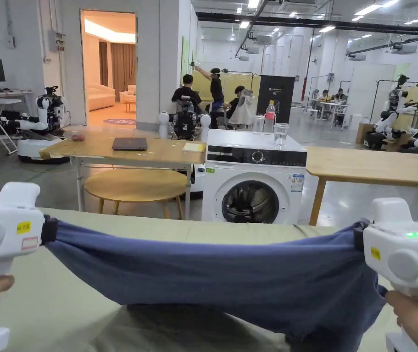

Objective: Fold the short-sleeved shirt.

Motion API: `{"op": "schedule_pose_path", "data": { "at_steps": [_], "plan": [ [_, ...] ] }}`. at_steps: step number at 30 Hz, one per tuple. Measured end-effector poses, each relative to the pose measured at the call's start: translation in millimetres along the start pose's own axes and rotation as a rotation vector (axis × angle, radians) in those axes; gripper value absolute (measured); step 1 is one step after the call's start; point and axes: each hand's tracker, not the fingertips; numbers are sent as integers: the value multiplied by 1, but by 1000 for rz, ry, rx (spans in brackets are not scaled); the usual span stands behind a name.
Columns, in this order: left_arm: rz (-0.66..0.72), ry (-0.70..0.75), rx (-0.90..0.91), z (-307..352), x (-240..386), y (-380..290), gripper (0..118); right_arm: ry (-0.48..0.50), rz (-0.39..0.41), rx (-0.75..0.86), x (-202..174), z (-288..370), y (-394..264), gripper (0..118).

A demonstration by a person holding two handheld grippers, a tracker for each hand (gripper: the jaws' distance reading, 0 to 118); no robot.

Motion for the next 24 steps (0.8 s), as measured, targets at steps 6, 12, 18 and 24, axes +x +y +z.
{"op": "schedule_pose_path", "data": {
  "at_steps": [6, 12, 18, 24],
  "plan": [
    [86, -28, -58, 39, -5, -105, 0, 7, 36, -80, -8, 54, -80, 2],
    [75, -10, -151, 74, 0, -199, 0, 11, 52, -188, -19, 95, -158, 2],
    [91, -1, -278, 89, 12, -266, 0, 9, 49, -286, -30, 120, -220, 2],
    [37, 22, -346, 73, 16, -294, 0, 21, 33, -376, -32, 131, -248, 2]
  ]
}}
